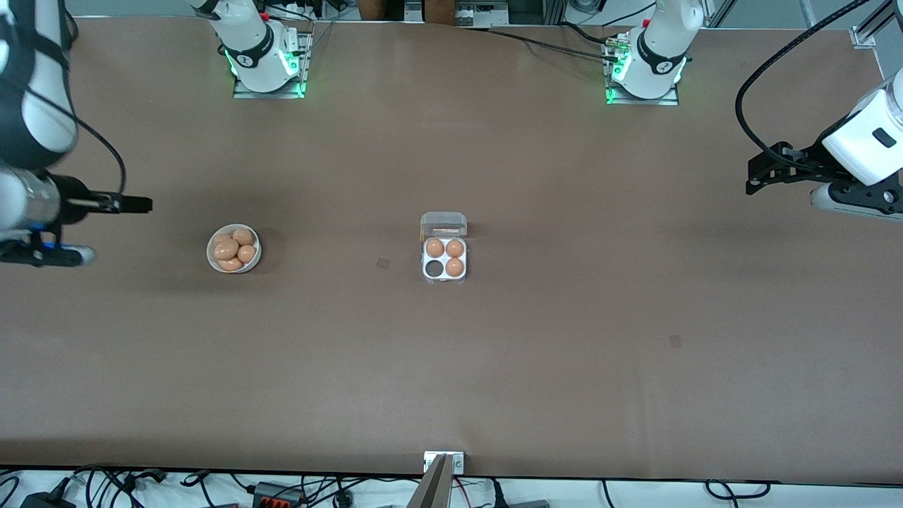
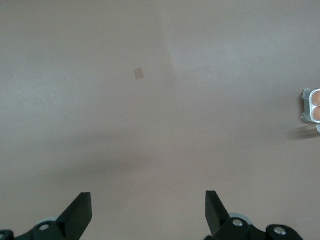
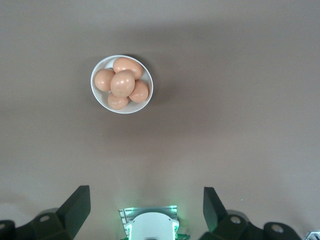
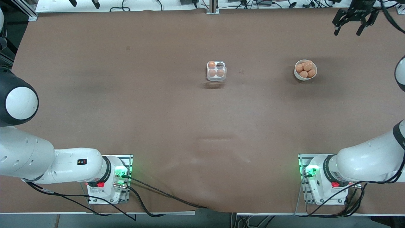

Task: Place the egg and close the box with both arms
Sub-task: 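Move the right gripper over the white bowl of eggs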

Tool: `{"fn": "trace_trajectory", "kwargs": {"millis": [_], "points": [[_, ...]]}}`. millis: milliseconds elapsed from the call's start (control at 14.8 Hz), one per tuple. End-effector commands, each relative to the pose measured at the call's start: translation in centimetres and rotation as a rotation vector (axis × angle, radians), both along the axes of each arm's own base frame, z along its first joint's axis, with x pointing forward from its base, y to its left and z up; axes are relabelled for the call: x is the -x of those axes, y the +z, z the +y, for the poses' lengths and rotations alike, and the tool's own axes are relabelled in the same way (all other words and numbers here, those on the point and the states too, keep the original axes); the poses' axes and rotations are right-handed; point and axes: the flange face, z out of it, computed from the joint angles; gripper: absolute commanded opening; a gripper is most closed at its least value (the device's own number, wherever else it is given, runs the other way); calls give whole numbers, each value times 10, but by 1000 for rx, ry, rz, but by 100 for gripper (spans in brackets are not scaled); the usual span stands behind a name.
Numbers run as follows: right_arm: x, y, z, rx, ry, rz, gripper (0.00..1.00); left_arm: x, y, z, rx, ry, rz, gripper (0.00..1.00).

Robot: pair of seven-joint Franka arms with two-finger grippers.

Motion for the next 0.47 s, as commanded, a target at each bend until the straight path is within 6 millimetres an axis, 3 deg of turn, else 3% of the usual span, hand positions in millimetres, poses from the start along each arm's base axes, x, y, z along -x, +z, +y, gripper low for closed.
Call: {"fn": "trace_trajectory", "kwargs": {"millis": [0, 270, 404], "points": [[-9, -46, 8, -5, -7, 85, 100, 2, 6, -1, -14, 9, -8, 100], [-16, -111, 18, -78, -35, 165, 100, 2, 6, -1, -14, 9, -8, 100], [-21, -131, 20, -85, -37, 161, 100, 2, 6, -1, -14, 9, -9, 100]]}}
